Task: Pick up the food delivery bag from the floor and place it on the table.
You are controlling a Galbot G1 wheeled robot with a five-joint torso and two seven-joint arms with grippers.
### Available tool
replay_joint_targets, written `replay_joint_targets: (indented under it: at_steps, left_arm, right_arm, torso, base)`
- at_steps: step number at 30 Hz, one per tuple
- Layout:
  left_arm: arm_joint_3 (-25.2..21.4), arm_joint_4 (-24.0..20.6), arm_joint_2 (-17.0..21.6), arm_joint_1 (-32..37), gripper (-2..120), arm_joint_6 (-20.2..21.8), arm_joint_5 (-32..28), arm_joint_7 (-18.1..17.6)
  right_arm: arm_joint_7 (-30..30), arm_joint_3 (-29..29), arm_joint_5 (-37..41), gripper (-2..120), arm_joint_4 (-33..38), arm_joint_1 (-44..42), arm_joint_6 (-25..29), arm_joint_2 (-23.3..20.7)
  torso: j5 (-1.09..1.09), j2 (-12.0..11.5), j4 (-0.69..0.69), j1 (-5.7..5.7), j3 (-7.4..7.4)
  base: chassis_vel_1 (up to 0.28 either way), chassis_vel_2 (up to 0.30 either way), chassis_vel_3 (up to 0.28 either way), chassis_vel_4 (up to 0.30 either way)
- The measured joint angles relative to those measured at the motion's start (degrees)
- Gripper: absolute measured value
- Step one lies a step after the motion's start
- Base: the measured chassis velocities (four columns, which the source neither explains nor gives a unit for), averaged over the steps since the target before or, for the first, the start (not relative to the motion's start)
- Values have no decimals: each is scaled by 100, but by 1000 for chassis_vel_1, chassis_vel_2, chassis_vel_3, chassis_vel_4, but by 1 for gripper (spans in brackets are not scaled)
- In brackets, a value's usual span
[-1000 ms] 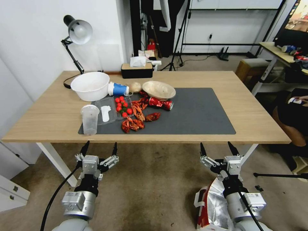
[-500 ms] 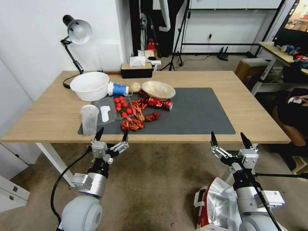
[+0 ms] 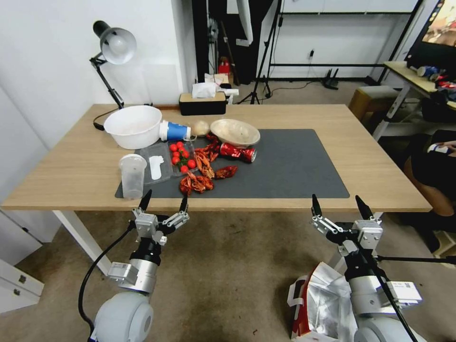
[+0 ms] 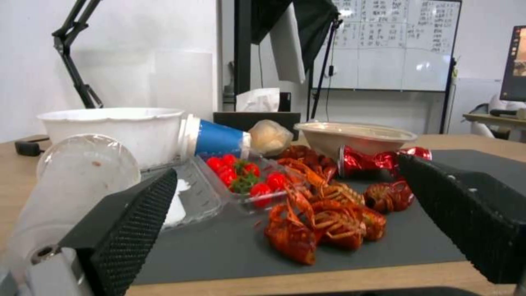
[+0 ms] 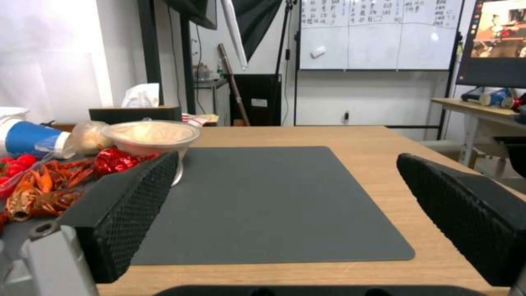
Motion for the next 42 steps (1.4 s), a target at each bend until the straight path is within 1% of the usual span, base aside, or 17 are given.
replay_joint_targets:
  at_steps: [3, 4, 7, 11, 14, 16, 19, 20, 23, 25, 27, 29, 31, 33, 38, 39, 42]
  left_arm:
    - [-4, 0, -6, 40, 100, -52, 7, -2]
    - [-4, 0, -6, 40, 100, -52, 7, -2]
    - [-13, -6, -17, 64, 100, -72, 11, -8]
    - [-14, -12, -21, 80, 100, -76, 22, -9]
    - [-10, -12, -21, 113, 100, -81, 59, -18]
    - [-9, -12, -20, 118, 100, -81, 67, -19]
    - [-4, -25, 3, 148, 100, -81, 89, -19]
    - [-4, -25, 3, 148, 100, -81, 89, -19]
    - [4, -55, 19, 170, 100, -80, 133, -18]
    - [6, -65, 19, 175, 100, -80, 136, -18]
    - [19, -110, 15, 203, 100, -73, 139, -19]
    - [22, -116, 15, 209, 100, -72, 139, -19]
    - [24, -125, 20, 223, 100, -69, 144, -21]
    - [24, -125, 19, 228, 100, -69, 146, -21]
    - [25, -125, -10, 247, 100, -73, 172, -35]
    - [25, -125, -10, 247, 100, -73, 172, -35]
    - [11, -124, -50, 256, 100, -72, 186, -75]
  right_arm:
    - [-3, -11, 1, 100, 7, -14, 19, 6]
    - [-3, -11, 1, 100, 7, -14, 19, 6]
    - [-3, -21, 0, 100, 8, -22, 34, 6]
    - [-3, -22, 0, 100, 8, -22, 40, 10]
    - [-3, -17, -2, 100, 3, -19, 43, 15]
    - [-3, -17, -3, 100, -5, -18, 43, 15]
    - [-1, -19, -14, 100, -16, -26, 46, 15]
    - [-1, -19, -14, 100, -16, -26, 46, 15]
    - [-5, -20, -52, 100, -2, -38, 59, 13]
    - [-9, -19, -59, 100, 10, -42, 59, 14]
    - [-23, -16, -68, 100, 54, -59, 58, 17]
    - [-29, -14, -68, 100, 63, -64, 56, 16]
    - [-46, -4, -71, 100, 76, -76, 53, 8]
    - [-46, 0, -77, 100, 76, -76, 53, 8]
    - [-57, 2, -160, 100, 67, -84, 53, 35]
    - [-57, 2, -160, 100, 67, -84, 53, 35]
    - [-64, -6, -189, 100, 58, -71, 53, 62]
  torso:
    - [0, -113, 0, -49, -65]
    - [0, -113, 0, -49, -65]
    - [0, -241, 0, -105, -135]
    - [0, -318, 0, -140, -177]
    - [0, -445, 0, -197, -248]
    - [0, -472, 0, -209, -264]
    - [0, -591, 0, -258, -333]
    - [0, -591, 0, -258, -333]
    - [0, -694, 0, -301, -393]
    - [0, -717, 0, -312, -406]
    - [0, -804, 0, -354, -451]
    - [0, -833, 0, -367, -469]
    - [0, -928, 0, -404, -525]
    - [0, -954, 0, -414, -540]
    - [0, -1104, 0, -477, -627]
    - [0, -1104, 0, -477, -627]
    - [0, -1220, 0, -527, -692]
  base:
    - [0, 0, 0, 0]
    - [0, 0, 0, 0]
    - [0, 0, 0, 0]
    - [0, 0, 0, 0]
    - [0, 0, 0, 0]
    - [0, 0, 0, 0]
    - [0, 0, 0, 0]
    - [0, 0, 0, 0]
    - [0, 0, 0, 0]
    - [0, 0, 0, 0]
    - [0, 0, 0, 0]
    - [0, 0, 0, 0]
    - [0, 0, 0, 0]
    - [0, 0, 0, 0]
    - [0, 0, 0, 0]
    - [0, 0, 0, 0]
    - [0, 0, 0, 0]
